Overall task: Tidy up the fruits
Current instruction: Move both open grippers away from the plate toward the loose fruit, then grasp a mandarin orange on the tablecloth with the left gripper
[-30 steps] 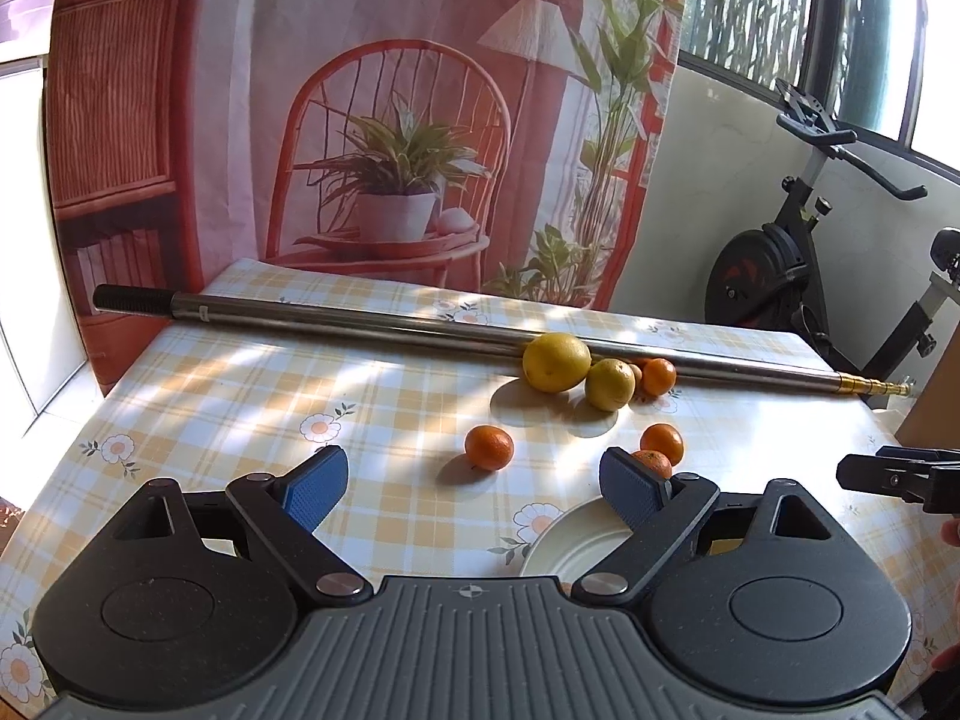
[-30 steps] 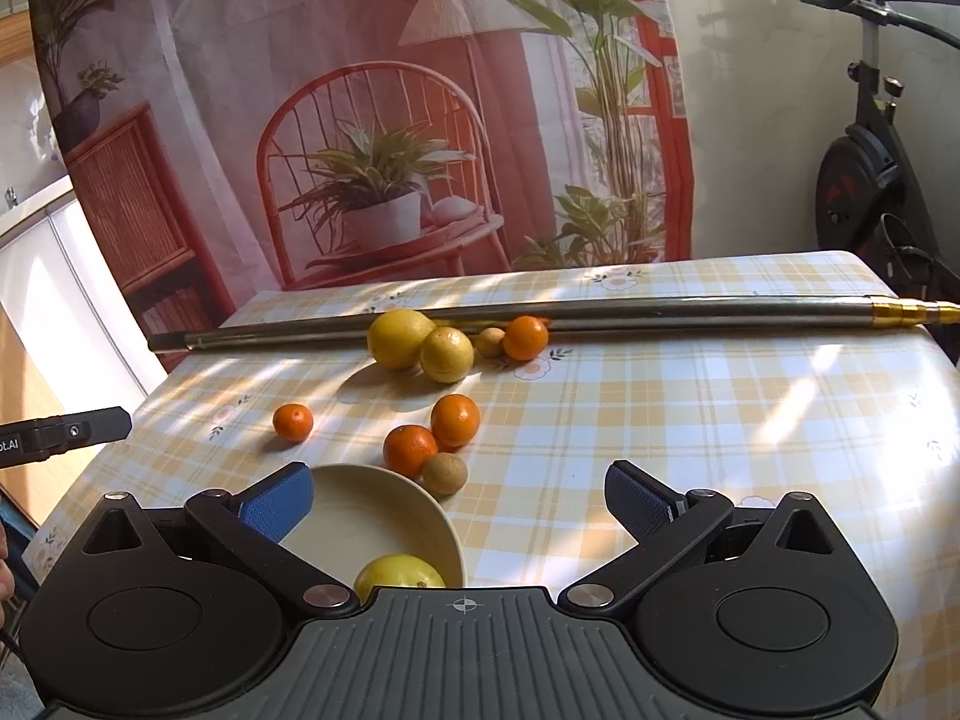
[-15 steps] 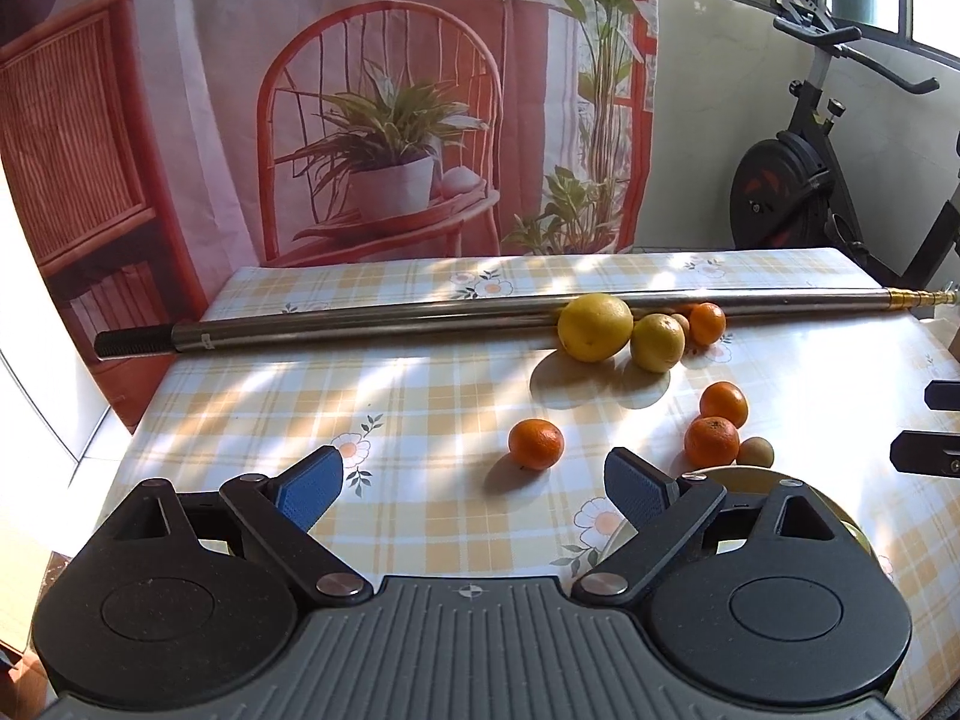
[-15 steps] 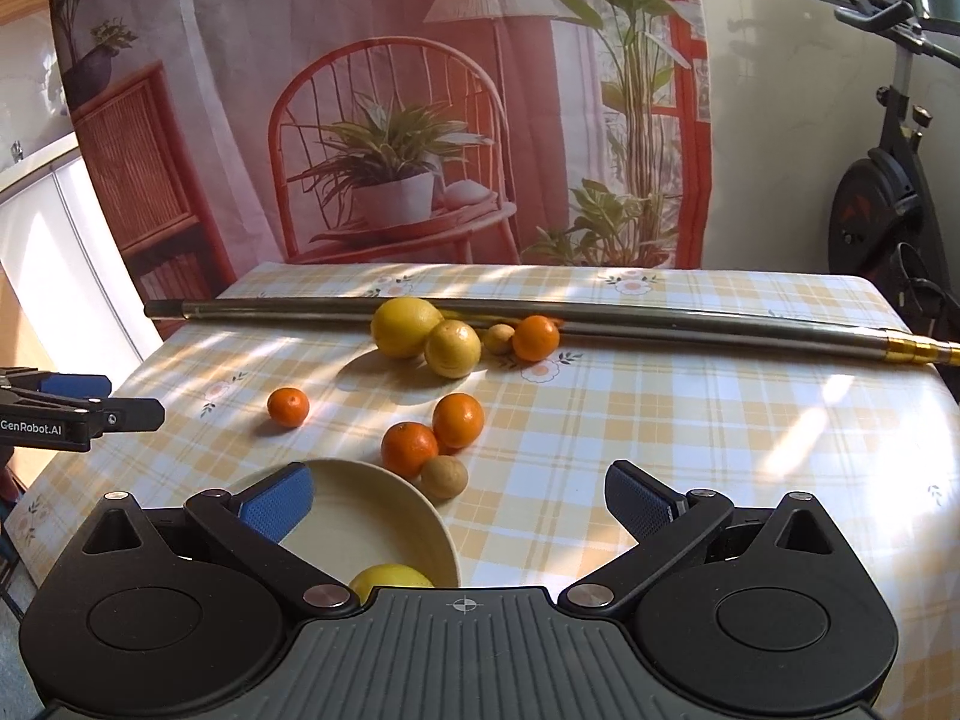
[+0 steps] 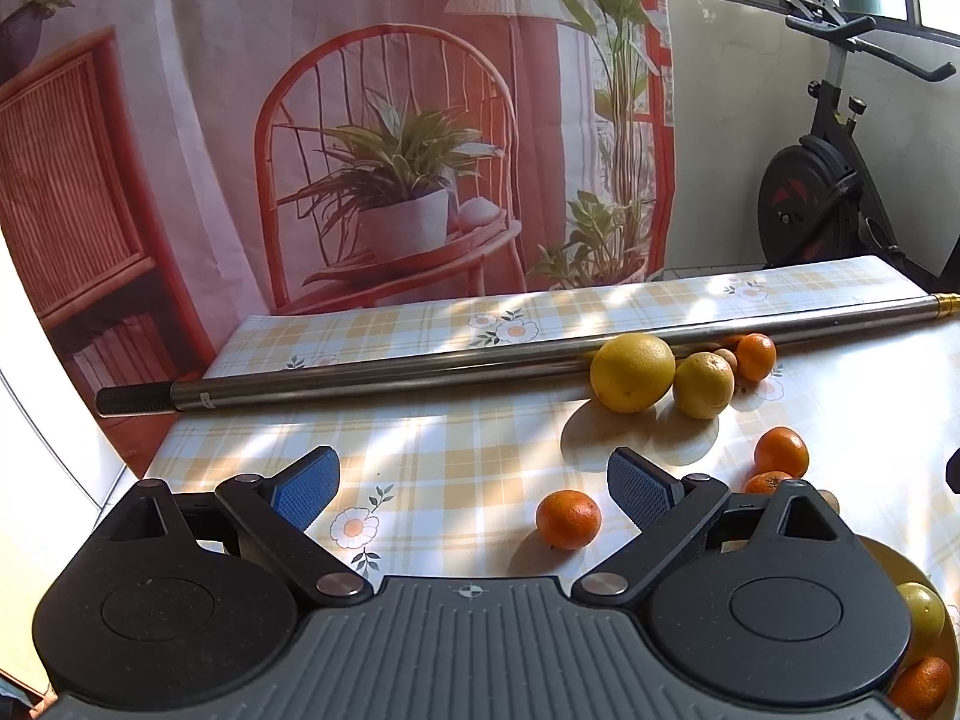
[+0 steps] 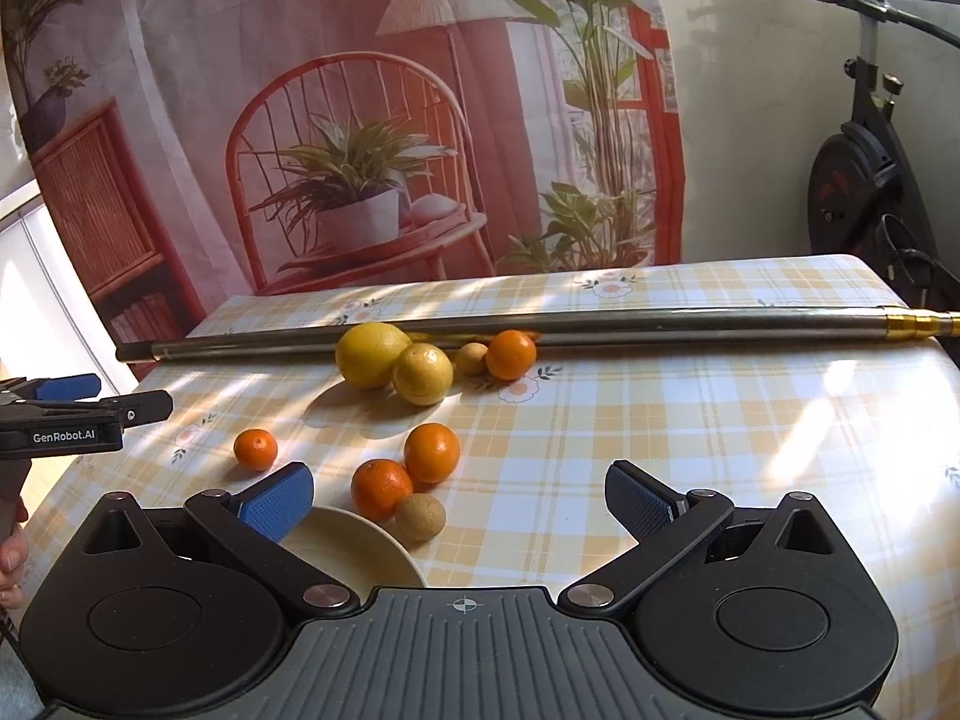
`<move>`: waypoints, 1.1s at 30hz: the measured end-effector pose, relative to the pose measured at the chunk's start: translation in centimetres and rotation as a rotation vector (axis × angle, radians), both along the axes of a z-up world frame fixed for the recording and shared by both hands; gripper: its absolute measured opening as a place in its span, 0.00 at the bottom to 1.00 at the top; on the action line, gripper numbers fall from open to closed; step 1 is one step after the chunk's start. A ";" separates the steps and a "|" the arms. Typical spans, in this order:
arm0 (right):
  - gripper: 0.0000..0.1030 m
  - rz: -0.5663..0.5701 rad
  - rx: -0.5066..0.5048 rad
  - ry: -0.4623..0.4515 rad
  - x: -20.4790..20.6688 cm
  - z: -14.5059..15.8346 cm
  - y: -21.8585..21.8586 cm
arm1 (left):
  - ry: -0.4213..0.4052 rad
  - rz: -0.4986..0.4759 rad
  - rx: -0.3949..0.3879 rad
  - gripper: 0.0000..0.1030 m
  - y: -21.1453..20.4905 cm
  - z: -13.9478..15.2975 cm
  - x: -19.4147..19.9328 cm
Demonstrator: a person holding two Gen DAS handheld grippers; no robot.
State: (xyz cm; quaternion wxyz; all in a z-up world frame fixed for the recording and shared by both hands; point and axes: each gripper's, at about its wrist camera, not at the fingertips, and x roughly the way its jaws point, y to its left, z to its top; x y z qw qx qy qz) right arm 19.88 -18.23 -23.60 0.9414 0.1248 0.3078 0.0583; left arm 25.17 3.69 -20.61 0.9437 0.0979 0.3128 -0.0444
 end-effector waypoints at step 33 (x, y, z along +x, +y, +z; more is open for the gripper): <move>0.91 0.048 0.029 0.060 1.4 -0.9 -1.2 | 0.189 -0.123 -0.133 0.74 -0.3 -5.5 4.2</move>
